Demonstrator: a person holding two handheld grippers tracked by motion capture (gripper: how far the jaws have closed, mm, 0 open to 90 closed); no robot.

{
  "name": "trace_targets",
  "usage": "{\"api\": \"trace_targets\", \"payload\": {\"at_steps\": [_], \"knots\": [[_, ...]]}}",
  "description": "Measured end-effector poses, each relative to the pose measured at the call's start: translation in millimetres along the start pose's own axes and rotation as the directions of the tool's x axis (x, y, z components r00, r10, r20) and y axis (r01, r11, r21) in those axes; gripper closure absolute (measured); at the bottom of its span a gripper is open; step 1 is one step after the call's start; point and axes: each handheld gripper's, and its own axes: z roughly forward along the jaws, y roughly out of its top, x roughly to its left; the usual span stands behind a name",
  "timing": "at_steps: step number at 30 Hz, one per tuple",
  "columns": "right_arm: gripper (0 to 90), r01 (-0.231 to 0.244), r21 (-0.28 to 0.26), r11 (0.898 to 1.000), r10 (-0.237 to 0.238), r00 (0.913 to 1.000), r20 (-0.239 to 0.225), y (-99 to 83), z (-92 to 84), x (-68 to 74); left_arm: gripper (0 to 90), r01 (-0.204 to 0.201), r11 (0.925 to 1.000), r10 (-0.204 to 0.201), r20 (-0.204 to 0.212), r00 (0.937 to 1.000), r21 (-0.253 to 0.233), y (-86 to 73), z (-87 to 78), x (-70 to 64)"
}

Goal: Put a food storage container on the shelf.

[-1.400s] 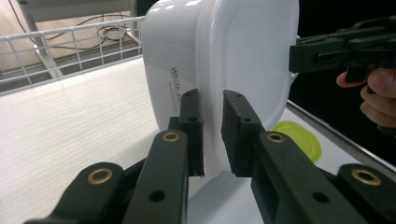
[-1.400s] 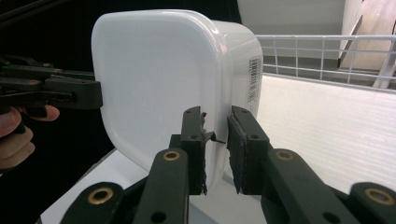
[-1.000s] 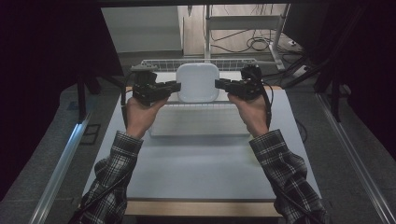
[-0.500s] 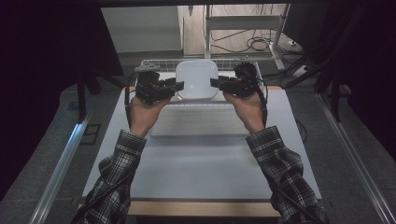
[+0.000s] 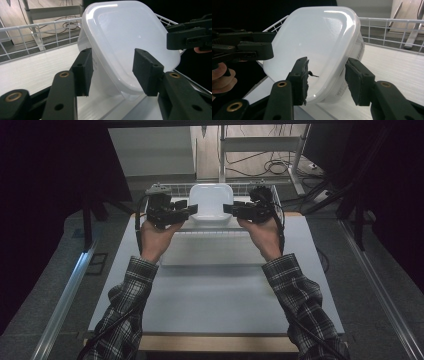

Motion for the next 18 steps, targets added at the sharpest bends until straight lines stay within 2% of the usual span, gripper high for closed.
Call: {"api": "trace_targets", "payload": {"at_steps": [3, 6, 11, 16, 18], "knots": [[51.5, -0.016, -0.001, 1.0, 0.016, 0.9998, -0.007, 0.9, 1.5, -2.9, 47.6, 0.02, 0.9998, -0.02, 0.002, 0.9998, -0.005, 0.9, 2.8, 3.5], [51.2, 0.006, -0.017, 1.0, -0.006, 0.9995, 0.031, 2.8, 3.6, -4.2, 46.5, 0.025, 0.9996, -0.026, -0.014, 0.9996, -0.014, 2.6, 6.2, 6.0], [50.3, 0.014, -0.024, 1.0, -0.012, 0.9984, 0.054, 5.5, 6.3, -5.1, 43.5, 0.036, 0.9992, -0.036, -0.022, 0.9991, -0.018, 4.4, 10.4, 9.2], [48.4, 0.022, -0.028, 0.999, -0.02, 0.9976, 0.066, 6.1, 7.7, -5.2, 40.3, 0.023, 0.9996, -0.023, -0.042, 0.9988, -0.019, 5.2, 10.5, 8.0], [46.1, 0.032, -0.028, 0.999, -0.03, 0.9972, 0.068, 5.5, 6.3, -4.6, 36.9, 0.017, 0.9995, -0.018, -0.036, 0.9992, -0.027, 5.6, 7.2, 7.4]]}}
